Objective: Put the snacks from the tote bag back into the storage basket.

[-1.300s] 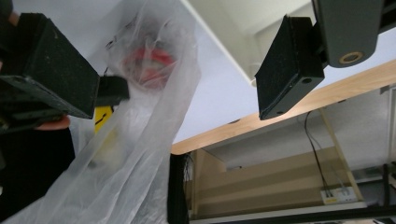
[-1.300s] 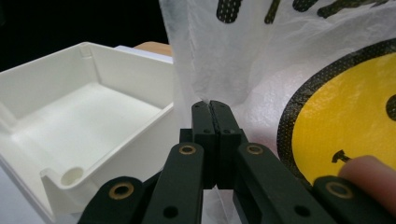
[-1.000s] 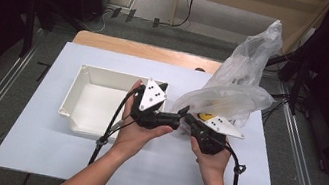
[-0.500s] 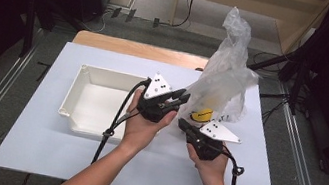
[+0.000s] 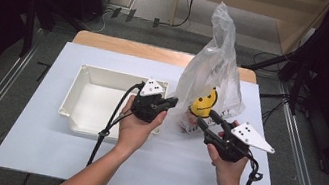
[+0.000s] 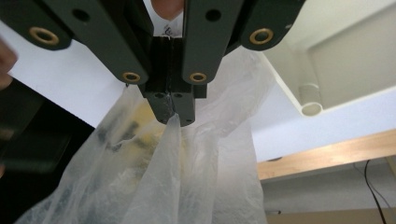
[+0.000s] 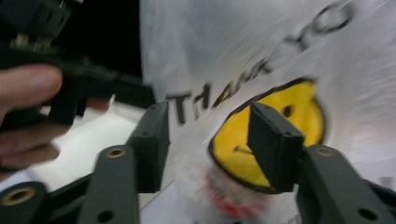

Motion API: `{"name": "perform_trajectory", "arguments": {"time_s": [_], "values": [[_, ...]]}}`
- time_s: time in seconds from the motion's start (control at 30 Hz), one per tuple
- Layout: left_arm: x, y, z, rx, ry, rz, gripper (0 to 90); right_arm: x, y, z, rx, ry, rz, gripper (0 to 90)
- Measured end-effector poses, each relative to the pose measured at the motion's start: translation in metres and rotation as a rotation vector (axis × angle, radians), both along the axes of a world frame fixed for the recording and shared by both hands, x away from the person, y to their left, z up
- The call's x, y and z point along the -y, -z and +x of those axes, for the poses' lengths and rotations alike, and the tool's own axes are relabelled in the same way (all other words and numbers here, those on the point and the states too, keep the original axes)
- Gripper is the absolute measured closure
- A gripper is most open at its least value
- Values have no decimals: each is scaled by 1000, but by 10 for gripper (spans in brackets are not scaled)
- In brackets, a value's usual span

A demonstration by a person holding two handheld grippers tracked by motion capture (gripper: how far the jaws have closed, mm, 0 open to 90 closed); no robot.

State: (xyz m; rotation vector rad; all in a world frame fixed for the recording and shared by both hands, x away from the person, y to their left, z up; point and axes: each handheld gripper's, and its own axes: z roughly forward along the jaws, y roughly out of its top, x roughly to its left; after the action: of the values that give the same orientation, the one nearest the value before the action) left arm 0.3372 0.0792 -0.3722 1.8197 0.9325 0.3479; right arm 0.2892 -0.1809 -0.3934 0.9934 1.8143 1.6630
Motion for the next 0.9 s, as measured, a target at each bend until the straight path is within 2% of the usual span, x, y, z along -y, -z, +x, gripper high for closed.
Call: {"name": "perform_trajectory", "arguments": {"time_s": [0.13,0.23,0.37,0.5,0.57,0.67,0.77,0.83,0.9], "values": [[4,7,-5,0,14,15,900,8,-18,-2,17,73,23,408],[8,13,-10,-4,18,21,900,10,-29,-3,21,89,62,382],[12,21,-17,-6,29,30,900,8,-42,-2,22,123,90,377],[15,26,-23,-6,33,36,900,3,-51,3,-8,217,87,372],[16,28,-25,-2,32,39,900,0,-51,7,-18,217,102,367],[15,32,-29,-2,31,36,900,-7,-47,14,-43,185,95,364],[13,36,-33,-1,36,25,900,-16,-39,23,-112,145,63,480],[12,39,-37,-5,41,18,900,-18,-31,28,-155,141,39,629],[10,42,-41,-7,41,14,900,-17,-25,30,-178,133,29,762]]}}
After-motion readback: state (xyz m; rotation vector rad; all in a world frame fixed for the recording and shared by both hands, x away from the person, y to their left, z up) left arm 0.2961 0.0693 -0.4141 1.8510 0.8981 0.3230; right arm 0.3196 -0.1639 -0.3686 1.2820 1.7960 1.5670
